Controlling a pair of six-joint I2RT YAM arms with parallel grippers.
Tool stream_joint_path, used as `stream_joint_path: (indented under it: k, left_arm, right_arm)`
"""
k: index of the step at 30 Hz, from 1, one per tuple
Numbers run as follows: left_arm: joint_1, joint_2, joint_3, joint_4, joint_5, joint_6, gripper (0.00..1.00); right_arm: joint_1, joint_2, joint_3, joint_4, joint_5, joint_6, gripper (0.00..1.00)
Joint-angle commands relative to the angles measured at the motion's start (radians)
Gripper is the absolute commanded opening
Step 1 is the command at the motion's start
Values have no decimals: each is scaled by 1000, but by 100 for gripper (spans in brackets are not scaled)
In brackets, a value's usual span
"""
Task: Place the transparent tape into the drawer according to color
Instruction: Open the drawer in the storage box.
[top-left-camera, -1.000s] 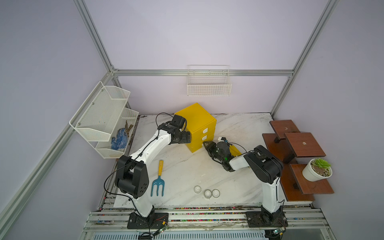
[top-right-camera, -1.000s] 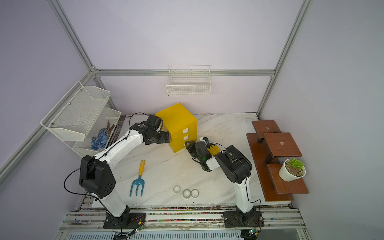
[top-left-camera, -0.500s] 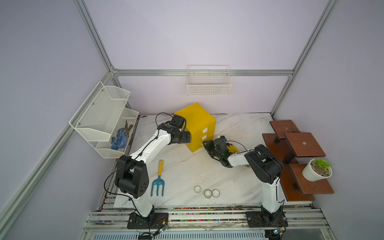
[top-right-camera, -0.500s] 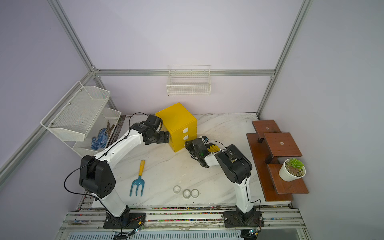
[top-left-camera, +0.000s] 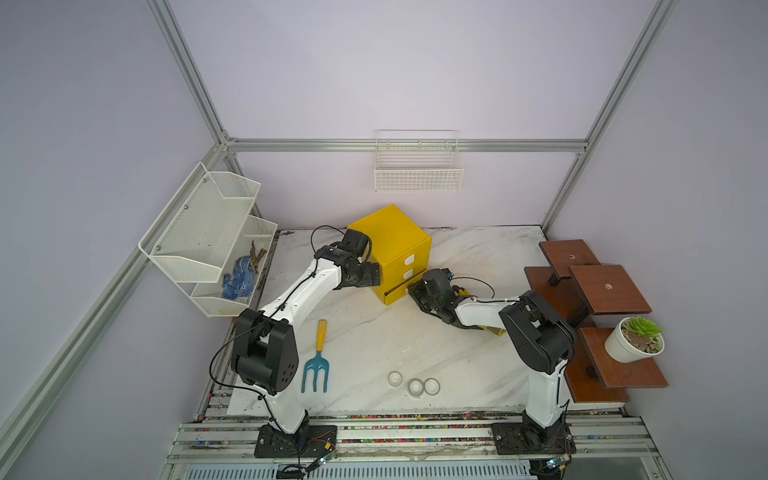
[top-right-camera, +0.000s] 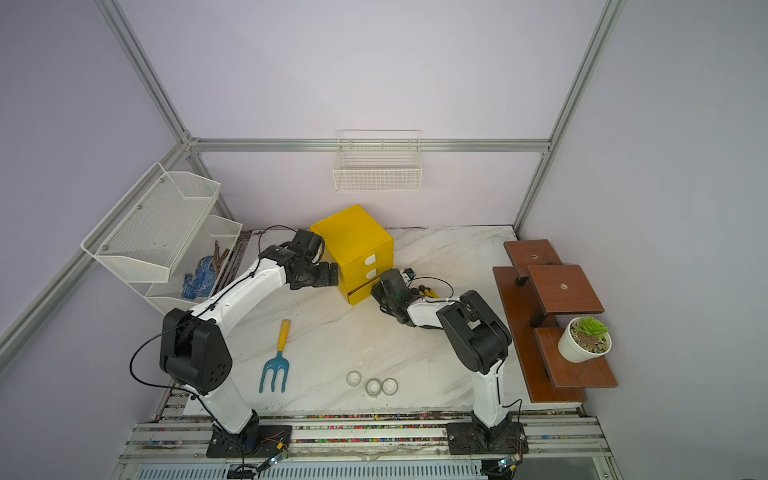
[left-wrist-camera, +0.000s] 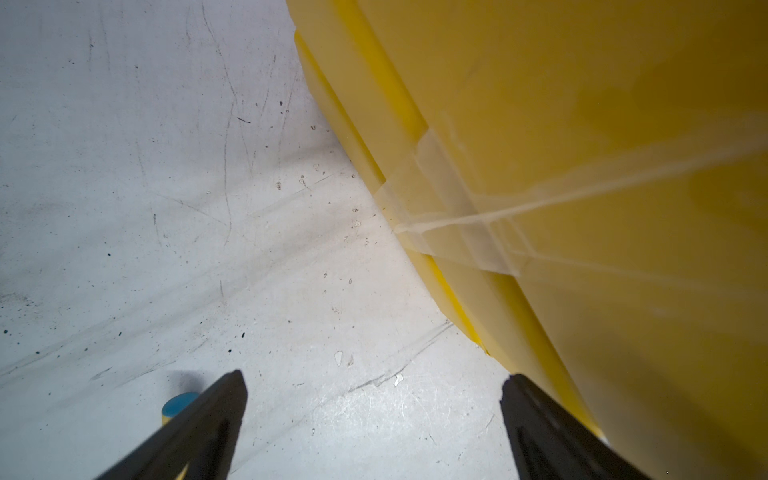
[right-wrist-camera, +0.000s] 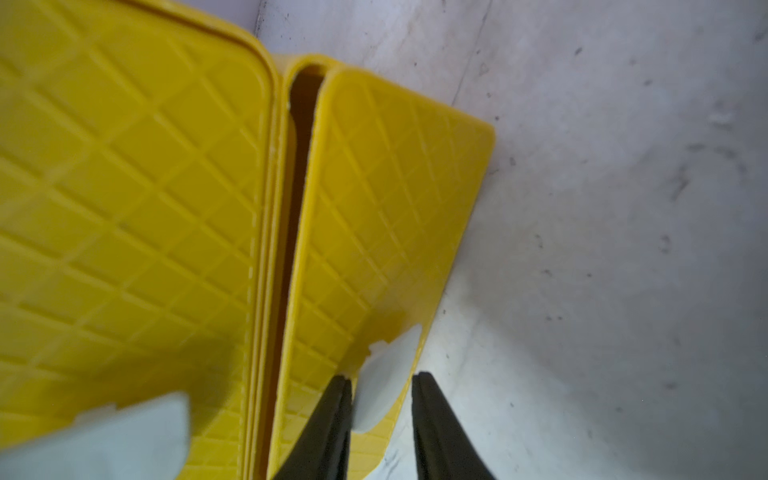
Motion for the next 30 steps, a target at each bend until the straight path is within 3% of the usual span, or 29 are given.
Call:
stream_joint_path:
  k: [1,21,30]
  left_arm:
    - [16,0,3,28,20,10,99]
    - [30,3,9,29,42,15,100]
    - [31,-36,22,33,74,24,100]
  right_arm:
    - [-4,-43,-48,-150,38,-34,30]
    - [-6,-314,-228,-320,19,-80,34]
    - [-3,-396,-224,-253,-6,-178,57]
